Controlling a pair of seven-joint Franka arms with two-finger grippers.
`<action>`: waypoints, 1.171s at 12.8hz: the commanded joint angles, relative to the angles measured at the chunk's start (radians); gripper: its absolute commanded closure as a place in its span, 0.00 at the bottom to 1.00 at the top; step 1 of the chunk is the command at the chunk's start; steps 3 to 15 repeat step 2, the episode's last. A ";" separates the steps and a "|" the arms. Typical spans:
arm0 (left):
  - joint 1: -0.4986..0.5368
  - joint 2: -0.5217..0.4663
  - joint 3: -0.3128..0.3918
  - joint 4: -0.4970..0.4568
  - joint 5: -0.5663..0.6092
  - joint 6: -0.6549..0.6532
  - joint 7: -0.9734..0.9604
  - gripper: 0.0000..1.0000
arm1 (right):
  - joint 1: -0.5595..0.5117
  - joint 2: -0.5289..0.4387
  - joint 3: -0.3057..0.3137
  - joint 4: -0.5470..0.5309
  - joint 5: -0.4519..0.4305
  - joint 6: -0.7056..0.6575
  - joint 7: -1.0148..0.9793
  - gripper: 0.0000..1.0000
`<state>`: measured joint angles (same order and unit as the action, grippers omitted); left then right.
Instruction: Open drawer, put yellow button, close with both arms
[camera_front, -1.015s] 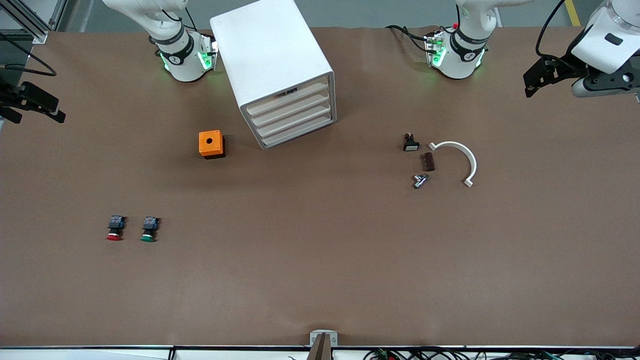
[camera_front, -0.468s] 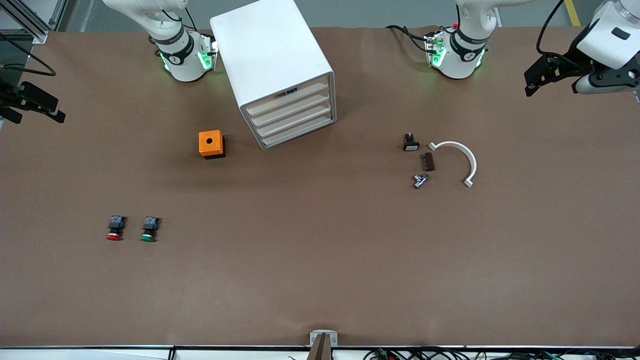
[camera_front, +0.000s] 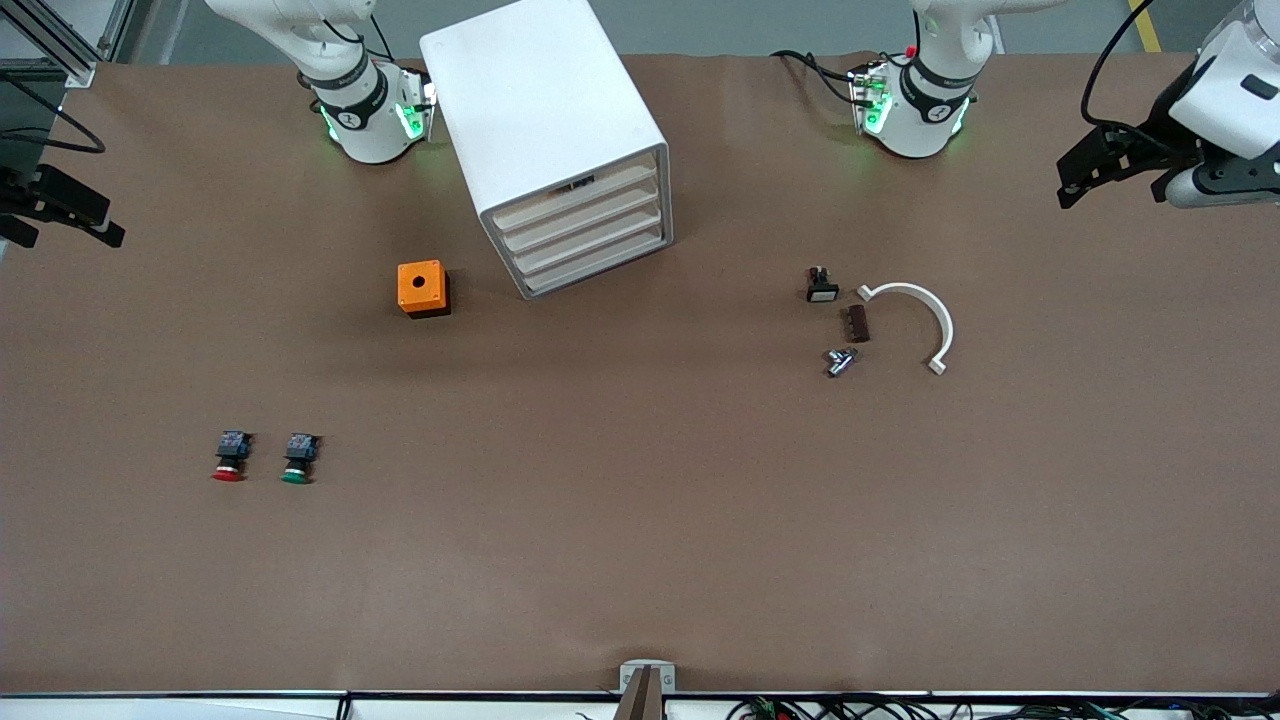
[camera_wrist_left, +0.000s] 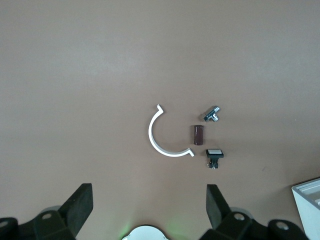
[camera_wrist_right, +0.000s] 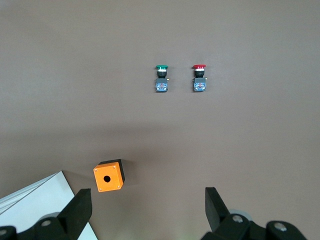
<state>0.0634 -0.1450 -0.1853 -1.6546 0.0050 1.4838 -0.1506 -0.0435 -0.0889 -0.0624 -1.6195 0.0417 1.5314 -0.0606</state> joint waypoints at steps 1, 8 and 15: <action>0.012 0.036 -0.002 0.055 -0.011 -0.011 0.022 0.00 | -0.012 -0.018 0.007 -0.016 0.010 0.010 0.021 0.00; 0.012 0.036 -0.002 0.056 -0.011 -0.011 0.022 0.00 | -0.012 -0.020 0.007 -0.016 0.007 0.012 0.022 0.00; 0.012 0.036 -0.002 0.056 -0.011 -0.011 0.022 0.00 | -0.012 -0.020 0.007 -0.016 0.007 0.012 0.022 0.00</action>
